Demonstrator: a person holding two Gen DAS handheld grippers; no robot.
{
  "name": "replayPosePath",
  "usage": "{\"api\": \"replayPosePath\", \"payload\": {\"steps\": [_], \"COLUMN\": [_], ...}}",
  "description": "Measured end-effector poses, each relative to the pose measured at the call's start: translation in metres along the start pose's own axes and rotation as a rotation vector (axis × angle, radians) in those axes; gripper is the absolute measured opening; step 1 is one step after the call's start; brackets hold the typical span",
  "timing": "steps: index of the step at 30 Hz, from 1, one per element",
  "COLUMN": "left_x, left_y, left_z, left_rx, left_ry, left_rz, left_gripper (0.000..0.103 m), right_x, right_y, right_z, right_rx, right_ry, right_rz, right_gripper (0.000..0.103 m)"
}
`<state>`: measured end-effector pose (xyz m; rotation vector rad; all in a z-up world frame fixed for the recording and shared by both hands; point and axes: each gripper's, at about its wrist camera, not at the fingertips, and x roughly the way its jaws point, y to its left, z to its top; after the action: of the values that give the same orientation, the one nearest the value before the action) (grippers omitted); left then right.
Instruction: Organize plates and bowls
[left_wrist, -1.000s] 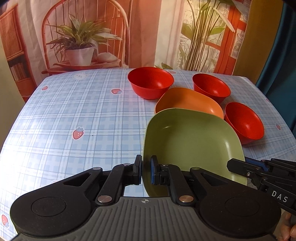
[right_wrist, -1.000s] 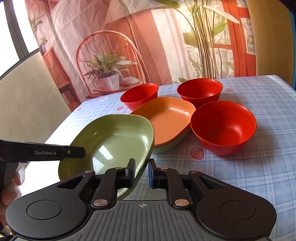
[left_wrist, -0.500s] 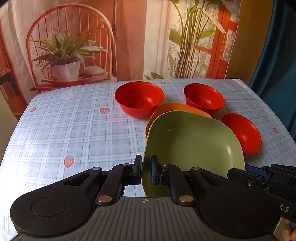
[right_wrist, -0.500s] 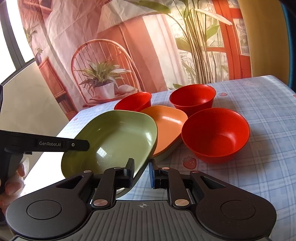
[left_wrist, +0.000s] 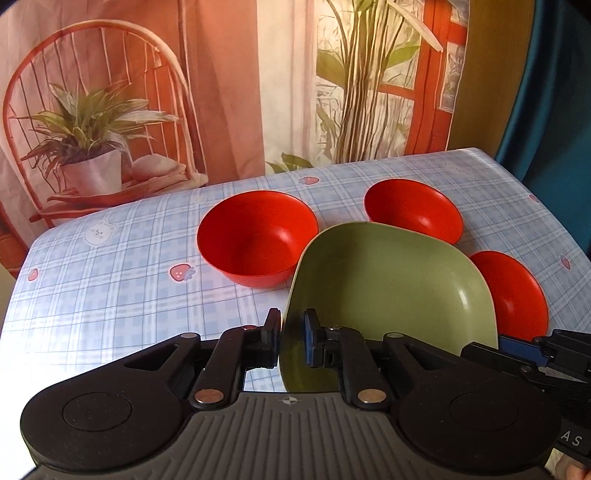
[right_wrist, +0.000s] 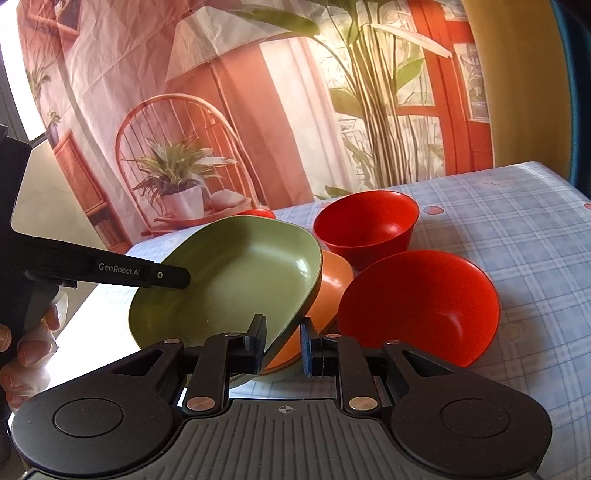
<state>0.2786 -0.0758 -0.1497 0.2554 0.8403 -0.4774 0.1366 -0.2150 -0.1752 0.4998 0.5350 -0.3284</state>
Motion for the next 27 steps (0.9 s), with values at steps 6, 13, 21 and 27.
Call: {"api": "replayPosePath", "payload": {"steps": [6, 13, 21, 27], "left_x": [0.023, 0.037, 0.042, 0.041], "left_y": [-0.001, 0.000, -0.005, 0.000], "left_z": [0.003, 0.004, 0.004, 0.003], "left_rx": [0.005, 0.019, 0.050, 0.035], "left_ry": [0.030, 0.039, 0.044, 0.057], "left_rz": [-0.003, 0.006, 0.025, 0.049], "left_gripper": [0.017, 0.017, 0.019, 0.019], "right_x": [0.014, 0.024, 0.025, 0.020], "right_y": [-0.006, -0.009, -0.011, -0.008], "right_z": [0.005, 0.005, 0.005, 0.005], "right_rx": [0.000, -0.007, -0.012, -0.032], "right_ry": [0.003, 0.020, 0.022, 0.030], "right_rz": [-0.023, -0.031, -0.038, -0.043], "right_gripper": [0.019, 0.020, 0.022, 0.026]}}
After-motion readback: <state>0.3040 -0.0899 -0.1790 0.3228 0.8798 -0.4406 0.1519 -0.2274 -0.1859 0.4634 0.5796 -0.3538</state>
